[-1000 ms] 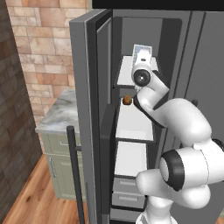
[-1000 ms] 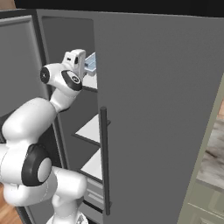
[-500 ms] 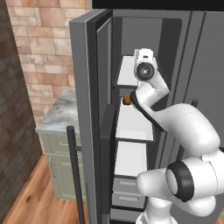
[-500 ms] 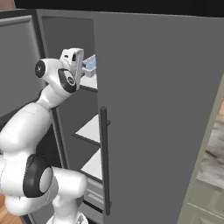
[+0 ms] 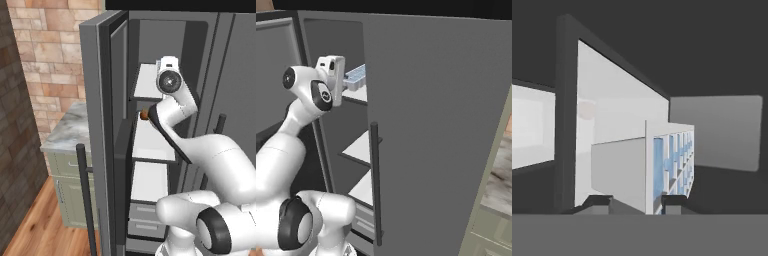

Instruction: Open the freezer door, pick up the ice cube tray from the freezer, and place it on the dining counter.

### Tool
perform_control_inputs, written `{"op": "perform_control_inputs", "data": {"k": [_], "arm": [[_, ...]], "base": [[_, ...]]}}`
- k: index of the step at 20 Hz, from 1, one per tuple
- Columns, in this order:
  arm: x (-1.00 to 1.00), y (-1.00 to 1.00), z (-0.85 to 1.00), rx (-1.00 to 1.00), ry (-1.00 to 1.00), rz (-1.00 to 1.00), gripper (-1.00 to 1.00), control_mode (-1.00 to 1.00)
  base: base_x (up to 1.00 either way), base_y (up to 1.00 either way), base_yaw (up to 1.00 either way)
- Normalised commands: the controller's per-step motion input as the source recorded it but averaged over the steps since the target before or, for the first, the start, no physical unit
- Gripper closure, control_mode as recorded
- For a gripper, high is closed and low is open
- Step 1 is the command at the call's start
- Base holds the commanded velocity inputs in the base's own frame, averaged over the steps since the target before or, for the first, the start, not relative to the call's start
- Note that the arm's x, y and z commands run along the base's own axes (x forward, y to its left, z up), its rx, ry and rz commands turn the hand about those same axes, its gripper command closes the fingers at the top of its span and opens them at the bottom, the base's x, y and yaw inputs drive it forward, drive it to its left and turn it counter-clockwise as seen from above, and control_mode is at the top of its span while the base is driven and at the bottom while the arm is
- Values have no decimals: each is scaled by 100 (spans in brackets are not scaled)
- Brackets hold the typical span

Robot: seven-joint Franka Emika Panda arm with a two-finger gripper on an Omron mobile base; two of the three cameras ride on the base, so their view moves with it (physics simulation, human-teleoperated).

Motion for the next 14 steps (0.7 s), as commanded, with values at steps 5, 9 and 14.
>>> {"op": "perform_control_inputs", "data": {"k": [5,9,14], "arm": [[-54,26,2,-6,0,1,100,-100],[-66,16,3,-2,2,3,100,-100],[-66,7,6,0,9,4,100,-100]], "base": [[0,0,0],[0,0,0],[0,0,0]]}}
